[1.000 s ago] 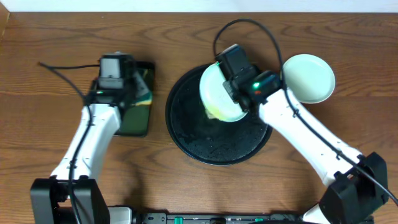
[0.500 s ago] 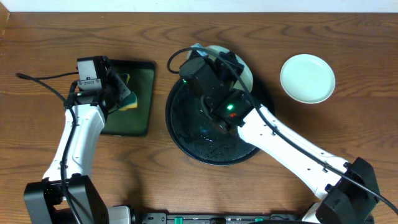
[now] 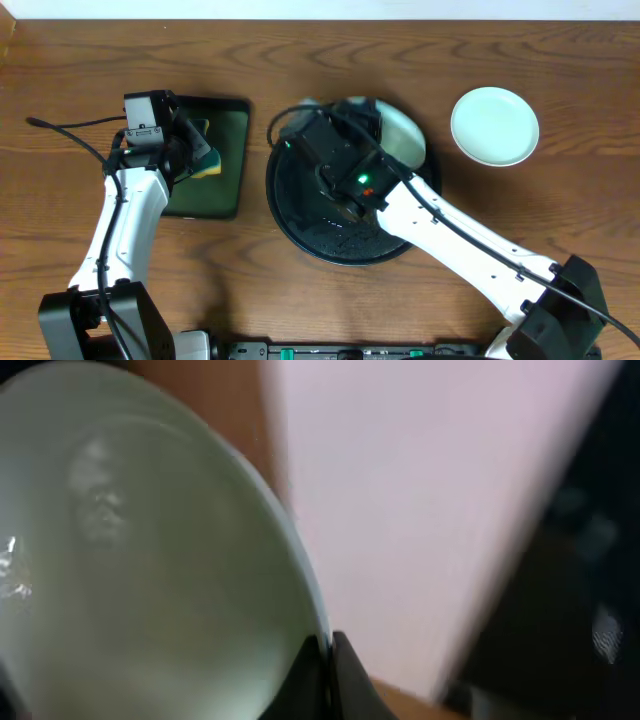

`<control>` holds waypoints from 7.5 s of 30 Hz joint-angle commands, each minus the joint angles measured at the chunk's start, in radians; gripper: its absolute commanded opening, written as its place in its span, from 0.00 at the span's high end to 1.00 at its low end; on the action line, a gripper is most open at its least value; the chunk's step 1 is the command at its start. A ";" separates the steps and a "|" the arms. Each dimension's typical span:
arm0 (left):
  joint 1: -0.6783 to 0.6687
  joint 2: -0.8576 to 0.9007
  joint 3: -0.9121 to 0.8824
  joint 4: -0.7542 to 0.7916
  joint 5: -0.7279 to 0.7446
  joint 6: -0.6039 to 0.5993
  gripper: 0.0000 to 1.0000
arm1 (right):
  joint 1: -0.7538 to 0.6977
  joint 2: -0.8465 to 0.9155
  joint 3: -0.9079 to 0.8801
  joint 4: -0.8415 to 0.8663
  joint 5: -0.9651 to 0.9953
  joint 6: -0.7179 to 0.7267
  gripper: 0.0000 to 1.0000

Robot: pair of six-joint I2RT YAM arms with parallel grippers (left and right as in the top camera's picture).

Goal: Clean dirty plates on tray and stack at the side

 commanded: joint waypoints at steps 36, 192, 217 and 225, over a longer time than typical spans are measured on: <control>0.002 -0.003 -0.004 -0.013 0.002 0.016 0.92 | -1.179 0.174 0.002 0.006 -0.982 1.030 0.56; 0.003 -0.505 0.006 -0.485 -0.153 -0.044 0.22 | -0.816 -1.666 -1.461 0.549 -1.038 0.880 0.01; 0.002 -0.505 0.006 -0.486 -0.153 -0.044 0.22 | -0.817 -1.662 -1.461 0.550 -1.037 0.880 0.01; 0.003 -0.505 0.006 -0.485 -0.153 -0.044 0.22 | -0.817 -1.723 -1.461 0.545 -1.000 0.869 0.01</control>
